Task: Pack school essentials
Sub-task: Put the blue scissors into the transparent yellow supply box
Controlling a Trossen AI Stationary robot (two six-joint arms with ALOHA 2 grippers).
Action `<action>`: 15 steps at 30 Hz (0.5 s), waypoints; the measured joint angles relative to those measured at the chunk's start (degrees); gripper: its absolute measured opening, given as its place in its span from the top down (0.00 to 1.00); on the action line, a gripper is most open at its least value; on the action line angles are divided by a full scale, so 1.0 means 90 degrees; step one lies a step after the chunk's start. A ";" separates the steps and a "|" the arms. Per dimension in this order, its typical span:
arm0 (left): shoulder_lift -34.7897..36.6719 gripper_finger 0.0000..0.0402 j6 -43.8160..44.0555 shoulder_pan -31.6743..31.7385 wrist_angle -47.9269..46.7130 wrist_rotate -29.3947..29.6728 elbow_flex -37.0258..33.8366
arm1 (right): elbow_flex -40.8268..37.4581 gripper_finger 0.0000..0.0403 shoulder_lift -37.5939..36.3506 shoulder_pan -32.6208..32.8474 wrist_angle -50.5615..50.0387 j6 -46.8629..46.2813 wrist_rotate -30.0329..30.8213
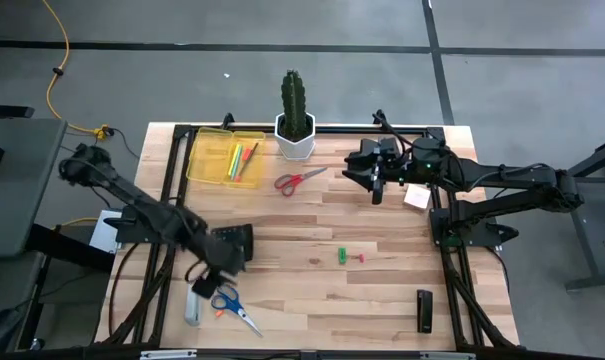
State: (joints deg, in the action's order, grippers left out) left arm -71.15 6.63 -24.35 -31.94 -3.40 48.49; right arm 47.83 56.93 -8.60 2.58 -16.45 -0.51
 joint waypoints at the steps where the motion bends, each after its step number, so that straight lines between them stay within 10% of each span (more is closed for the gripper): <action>1: -0.0211 0.54 -0.0025 -0.0162 0.0007 0.0046 0.0001 | 0.0000 0.51 0.0000 0.0002 -0.0030 0.0000 0.0000; 15: -0.2429 0.54 0.0529 -0.0669 -0.0153 0.0217 0.0002 | 0.0001 0.51 0.0000 0.0001 -0.0132 0.0000 0.0002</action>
State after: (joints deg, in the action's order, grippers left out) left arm -93.01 11.40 -30.37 -33.32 -1.45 48.51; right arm 47.83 56.93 -8.59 1.39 -16.45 -0.49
